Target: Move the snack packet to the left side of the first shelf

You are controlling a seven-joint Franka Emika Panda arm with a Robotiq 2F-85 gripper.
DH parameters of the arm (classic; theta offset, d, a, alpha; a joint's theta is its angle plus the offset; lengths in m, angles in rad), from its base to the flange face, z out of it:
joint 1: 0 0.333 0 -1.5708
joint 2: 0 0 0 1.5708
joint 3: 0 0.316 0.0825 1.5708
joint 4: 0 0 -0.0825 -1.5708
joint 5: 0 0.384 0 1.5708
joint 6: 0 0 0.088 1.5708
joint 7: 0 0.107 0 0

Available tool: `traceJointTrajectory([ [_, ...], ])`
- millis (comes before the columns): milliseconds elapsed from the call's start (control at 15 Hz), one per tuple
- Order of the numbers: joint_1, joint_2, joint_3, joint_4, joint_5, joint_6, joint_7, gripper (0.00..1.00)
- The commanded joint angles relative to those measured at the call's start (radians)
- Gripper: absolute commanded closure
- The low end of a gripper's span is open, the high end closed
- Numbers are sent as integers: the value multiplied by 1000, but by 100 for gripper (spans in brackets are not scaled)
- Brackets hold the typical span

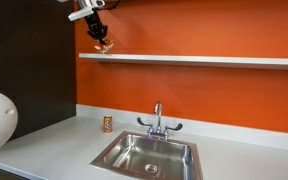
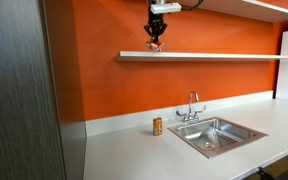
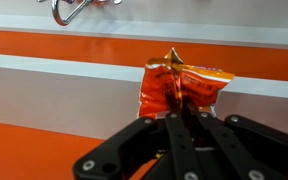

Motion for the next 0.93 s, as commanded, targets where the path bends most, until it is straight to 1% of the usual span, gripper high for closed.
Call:
traceJointTrajectory([
  [0, 18, 100, -24, 135, -35, -31, -18, 98],
  [467, 45, 220, -68, 287, -38, -49, -25, 98],
  [533, 29, 229, -51, 295, -42, -50, -22, 98],
  [600, 30, 238, -54, 304, -44, -51, -21, 98],
  [667, 32, 249, -55, 317, -46, -58, -16, 65],
  [733, 31, 257, -55, 327, -47, -61, -17, 64],
  [867, 32, 269, -56, 341, -50, -70, -14, 51],
])
